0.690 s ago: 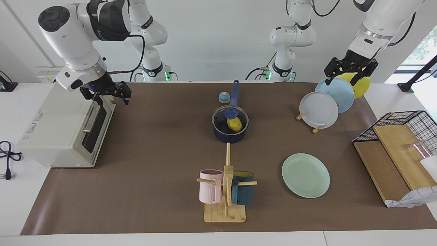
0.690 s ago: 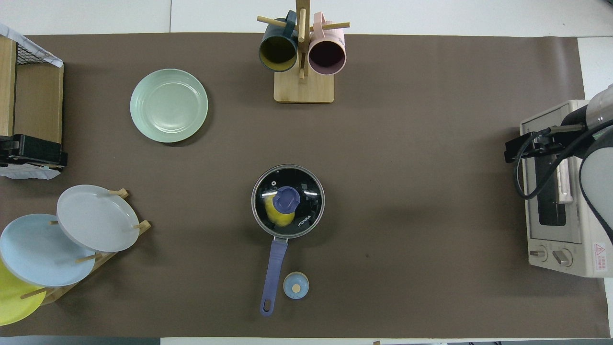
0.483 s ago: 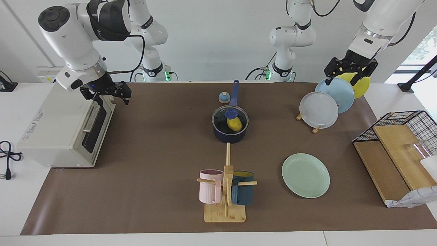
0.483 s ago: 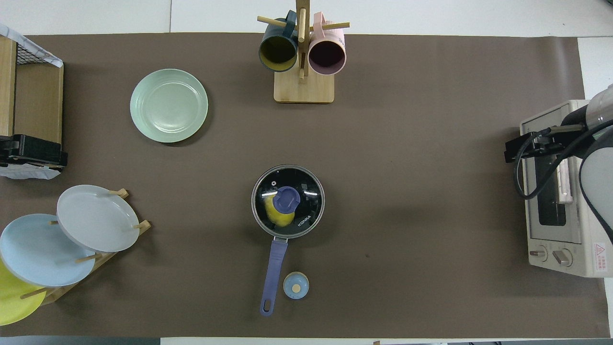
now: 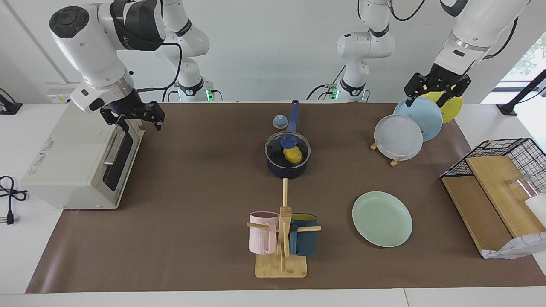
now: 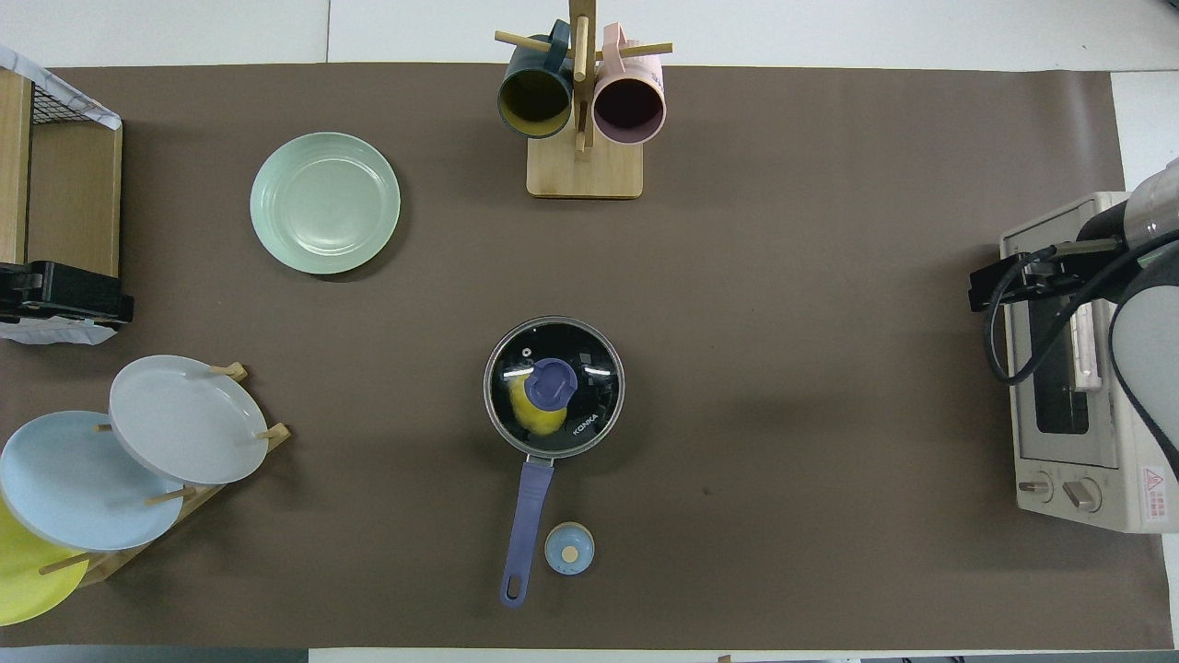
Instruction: Transfer potato from pot to plate
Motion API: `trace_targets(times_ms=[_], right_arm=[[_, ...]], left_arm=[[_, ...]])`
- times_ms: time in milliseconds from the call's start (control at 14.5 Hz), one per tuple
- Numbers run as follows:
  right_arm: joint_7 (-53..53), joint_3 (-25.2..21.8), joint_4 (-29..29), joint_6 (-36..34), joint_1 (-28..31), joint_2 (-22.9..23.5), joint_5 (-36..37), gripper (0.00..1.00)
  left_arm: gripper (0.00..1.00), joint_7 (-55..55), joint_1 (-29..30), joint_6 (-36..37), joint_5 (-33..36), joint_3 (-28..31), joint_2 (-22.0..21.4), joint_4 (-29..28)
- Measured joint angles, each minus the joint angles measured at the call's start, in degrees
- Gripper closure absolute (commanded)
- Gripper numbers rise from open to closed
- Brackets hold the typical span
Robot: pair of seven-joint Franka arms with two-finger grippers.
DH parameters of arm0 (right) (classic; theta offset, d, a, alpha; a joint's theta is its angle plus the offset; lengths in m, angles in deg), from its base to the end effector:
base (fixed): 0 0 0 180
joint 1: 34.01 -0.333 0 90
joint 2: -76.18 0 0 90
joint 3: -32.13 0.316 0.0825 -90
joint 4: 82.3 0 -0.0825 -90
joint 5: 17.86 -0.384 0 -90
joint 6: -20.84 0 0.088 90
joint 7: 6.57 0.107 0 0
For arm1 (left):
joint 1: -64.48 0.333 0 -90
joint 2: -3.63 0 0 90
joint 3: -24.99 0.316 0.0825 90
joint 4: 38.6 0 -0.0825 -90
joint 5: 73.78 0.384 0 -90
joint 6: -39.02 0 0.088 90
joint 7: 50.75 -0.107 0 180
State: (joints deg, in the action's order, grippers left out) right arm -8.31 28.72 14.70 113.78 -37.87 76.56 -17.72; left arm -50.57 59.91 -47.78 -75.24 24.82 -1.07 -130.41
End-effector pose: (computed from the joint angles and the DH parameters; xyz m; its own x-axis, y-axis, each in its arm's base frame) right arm 0.5554 0.0042 0.5675 0.9963 0.0383 -0.0775 0.0384 -0.9993 0.0005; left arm 0.5211 -0.0461 0.6490 0.9967 -0.0809 -0.0055 -0.0807 -0.9964 0.0252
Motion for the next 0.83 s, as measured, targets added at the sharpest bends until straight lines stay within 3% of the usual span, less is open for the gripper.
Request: trace_targets(times_ms=[345,621,828], right_arm=[[-2.4,1.1,0.2,3.8,-3.3,0.2,-0.2,0.00],[9.3,1.7,-2.4,5.0,-15.1,2.7,-3.7,0.00],[19.4,2.0,-7.6,6.2,-23.9,8.0,-4.0,0.00]], left_arm=[[0.00,0.0,0.0,0.0,0.0,0.0,0.0,0.0],[0.00,0.8,0.0,0.0,0.0,0.0,0.0,0.0],[0.00,1.3,0.0,0.0,0.0,-0.1,0.0,-0.1]])
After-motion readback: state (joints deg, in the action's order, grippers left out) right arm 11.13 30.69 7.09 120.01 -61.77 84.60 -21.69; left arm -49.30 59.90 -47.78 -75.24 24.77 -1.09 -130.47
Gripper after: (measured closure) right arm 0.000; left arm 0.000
